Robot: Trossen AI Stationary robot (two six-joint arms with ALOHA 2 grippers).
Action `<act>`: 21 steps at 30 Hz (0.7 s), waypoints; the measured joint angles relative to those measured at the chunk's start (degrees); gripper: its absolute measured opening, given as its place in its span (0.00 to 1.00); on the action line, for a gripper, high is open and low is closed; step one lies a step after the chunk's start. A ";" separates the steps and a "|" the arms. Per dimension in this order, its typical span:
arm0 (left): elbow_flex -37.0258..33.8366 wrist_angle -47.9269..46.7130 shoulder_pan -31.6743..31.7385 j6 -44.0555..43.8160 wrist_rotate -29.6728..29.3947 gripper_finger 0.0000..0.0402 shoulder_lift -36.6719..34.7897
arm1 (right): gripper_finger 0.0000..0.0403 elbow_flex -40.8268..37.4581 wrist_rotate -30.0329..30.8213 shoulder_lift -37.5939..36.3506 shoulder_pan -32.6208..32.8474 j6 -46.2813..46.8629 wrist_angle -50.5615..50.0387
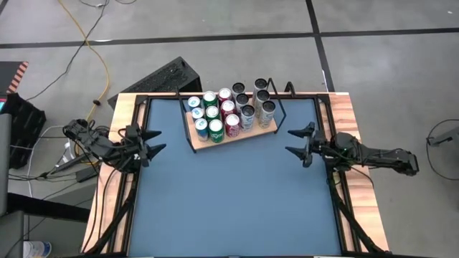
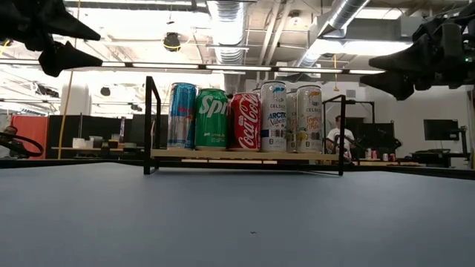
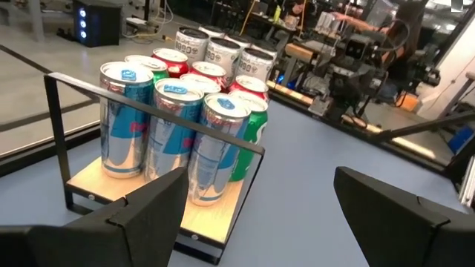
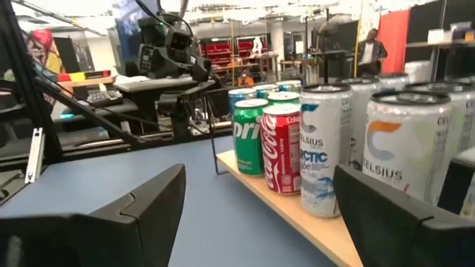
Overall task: Place canned beverage on shelf
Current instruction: Return to Home Position
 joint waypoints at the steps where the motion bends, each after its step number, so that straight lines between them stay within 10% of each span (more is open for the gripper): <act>1: 0.00 -0.51 -0.02 0.00 0.03 0.81 0.00 | 0.81 0.00 0.13 0.00 0.01 -0.60 0.25; 21: 0.00 -13.15 0.00 -0.53 0.09 0.81 0.00 | 0.81 1.14 2.20 0.22 -0.25 -7.02 -1.52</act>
